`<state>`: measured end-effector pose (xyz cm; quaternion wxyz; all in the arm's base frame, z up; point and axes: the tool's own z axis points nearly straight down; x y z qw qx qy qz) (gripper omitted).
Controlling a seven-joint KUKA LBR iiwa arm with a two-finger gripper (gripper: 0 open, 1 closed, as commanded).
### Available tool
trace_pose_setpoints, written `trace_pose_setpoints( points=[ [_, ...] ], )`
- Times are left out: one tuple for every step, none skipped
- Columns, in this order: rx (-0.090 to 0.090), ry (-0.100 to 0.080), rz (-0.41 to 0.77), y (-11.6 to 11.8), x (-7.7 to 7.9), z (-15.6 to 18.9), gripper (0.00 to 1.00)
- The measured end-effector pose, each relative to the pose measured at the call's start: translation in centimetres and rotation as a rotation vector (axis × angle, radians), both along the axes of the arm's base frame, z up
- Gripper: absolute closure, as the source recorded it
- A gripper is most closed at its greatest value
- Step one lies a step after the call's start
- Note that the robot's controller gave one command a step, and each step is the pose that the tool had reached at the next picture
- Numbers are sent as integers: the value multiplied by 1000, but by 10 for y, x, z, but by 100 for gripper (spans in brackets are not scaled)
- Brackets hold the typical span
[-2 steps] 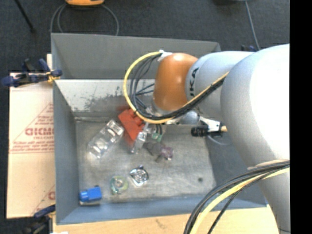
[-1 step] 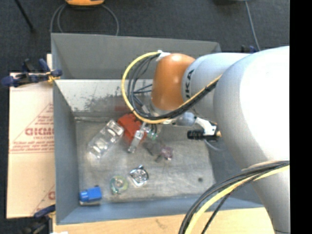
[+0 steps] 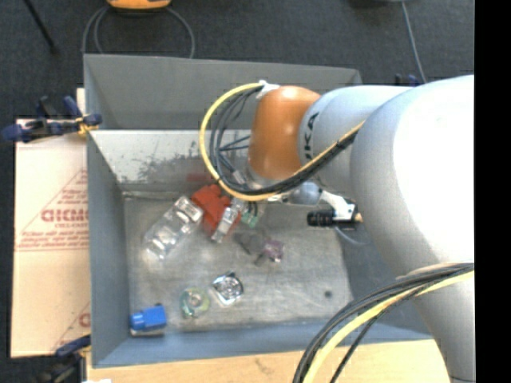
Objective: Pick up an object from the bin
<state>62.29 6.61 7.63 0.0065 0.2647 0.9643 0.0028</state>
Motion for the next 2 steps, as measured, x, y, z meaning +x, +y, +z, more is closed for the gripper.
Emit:
trace_pose_setpoints(
  points=[
    [-1, 8, 3, -1, 2, 22, 100],
    [-1, 5, 5, -2, 4, 79, 100]
  ],
)
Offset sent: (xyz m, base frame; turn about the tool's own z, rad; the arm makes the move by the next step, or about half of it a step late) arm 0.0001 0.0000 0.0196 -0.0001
